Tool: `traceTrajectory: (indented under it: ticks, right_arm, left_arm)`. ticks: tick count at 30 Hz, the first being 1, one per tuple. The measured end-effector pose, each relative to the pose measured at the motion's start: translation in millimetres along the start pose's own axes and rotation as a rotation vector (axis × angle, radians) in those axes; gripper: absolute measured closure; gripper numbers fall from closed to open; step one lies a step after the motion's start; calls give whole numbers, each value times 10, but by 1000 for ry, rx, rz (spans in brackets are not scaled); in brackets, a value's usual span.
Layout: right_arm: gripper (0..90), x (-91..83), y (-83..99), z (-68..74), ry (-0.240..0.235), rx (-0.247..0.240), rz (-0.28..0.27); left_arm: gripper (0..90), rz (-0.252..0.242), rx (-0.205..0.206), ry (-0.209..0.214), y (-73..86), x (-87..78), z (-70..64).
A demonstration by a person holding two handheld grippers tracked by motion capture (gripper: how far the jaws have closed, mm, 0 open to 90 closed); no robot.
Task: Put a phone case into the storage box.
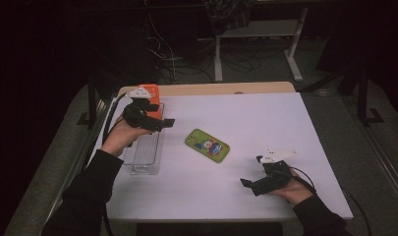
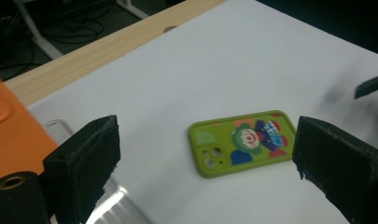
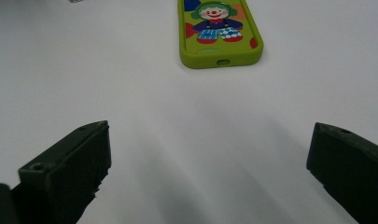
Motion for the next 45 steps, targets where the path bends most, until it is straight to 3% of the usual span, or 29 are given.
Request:
traceTrajectory:
  ticks: [11,20,25,30,36,45]
  right_arm:
    - [0,5,-10,-2,-1,10,4]
    - [0,6,-37,0,-12,5,9]
    - [0,14,-49,-5,-15,9,15]
    - [0,25,-60,-14,-6,19,30]
    - [0,9,-142,20,1,8,51]
    - [0,63,-254,-59,2,45,76]
  left_arm:
    - [74,-1,34,88,244,94,-515]
    - [74,21,64,138,531,205,-827]
    - [65,34,91,146,715,279,-953]
    - [50,35,116,149,827,337,-1015]
    - [16,80,172,149,945,386,-1076]
    - [2,74,166,157,943,401,-1084]
Point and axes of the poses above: each handheld gripper's, and its own axes: x roughly forward along the jaws, y roughly out of its underside, z roughly to its left, the point moved 6 cm from there along x, roughly forward along the jaws, and after that the axes turned 5 degrees about -y, right-handed, at the moved point
